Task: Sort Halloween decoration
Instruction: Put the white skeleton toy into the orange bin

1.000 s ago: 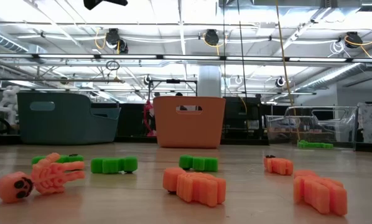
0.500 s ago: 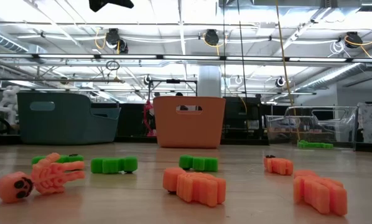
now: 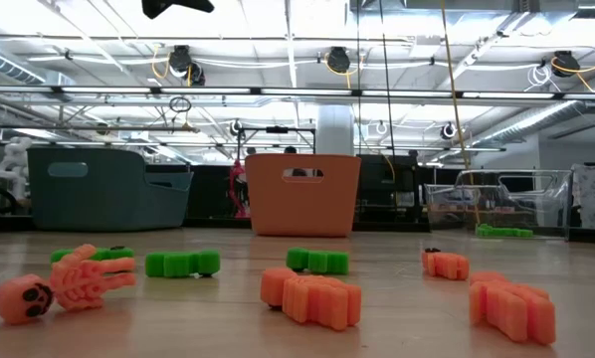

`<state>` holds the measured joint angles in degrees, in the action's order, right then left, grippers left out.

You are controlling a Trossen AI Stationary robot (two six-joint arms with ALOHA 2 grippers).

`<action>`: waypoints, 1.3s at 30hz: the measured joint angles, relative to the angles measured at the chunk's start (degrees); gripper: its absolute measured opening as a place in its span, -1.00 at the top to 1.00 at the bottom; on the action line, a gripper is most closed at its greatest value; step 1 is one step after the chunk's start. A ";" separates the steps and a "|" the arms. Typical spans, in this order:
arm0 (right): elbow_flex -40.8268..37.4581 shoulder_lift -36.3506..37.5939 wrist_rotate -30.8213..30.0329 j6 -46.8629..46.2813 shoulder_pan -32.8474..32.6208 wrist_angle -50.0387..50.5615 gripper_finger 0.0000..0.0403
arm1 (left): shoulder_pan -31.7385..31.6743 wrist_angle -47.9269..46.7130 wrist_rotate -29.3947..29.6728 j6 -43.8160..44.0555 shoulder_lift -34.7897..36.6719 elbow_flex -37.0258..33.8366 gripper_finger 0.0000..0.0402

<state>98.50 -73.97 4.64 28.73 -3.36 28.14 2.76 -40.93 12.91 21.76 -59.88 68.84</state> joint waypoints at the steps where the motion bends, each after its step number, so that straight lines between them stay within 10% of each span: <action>1: 0.00 -0.02 0.00 -1.45 0.00 0.00 0.98 | 0.00 -0.03 -0.50 0.82 -0.02 0.00 0.21; 29: -0.02 -7.80 -0.23 -53.69 -0.50 -1.29 0.98 | 0.00 -0.28 -6.72 1.88 0.00 0.00 0.21; 39: -0.02 -8.68 -7.62 -58.58 1.28 -0.96 0.98 | 0.00 -0.46 -5.53 1.35 0.00 0.00 0.21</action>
<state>98.48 -82.65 -2.98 -29.85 -2.08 27.18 2.76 -41.39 7.38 23.11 -59.88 68.84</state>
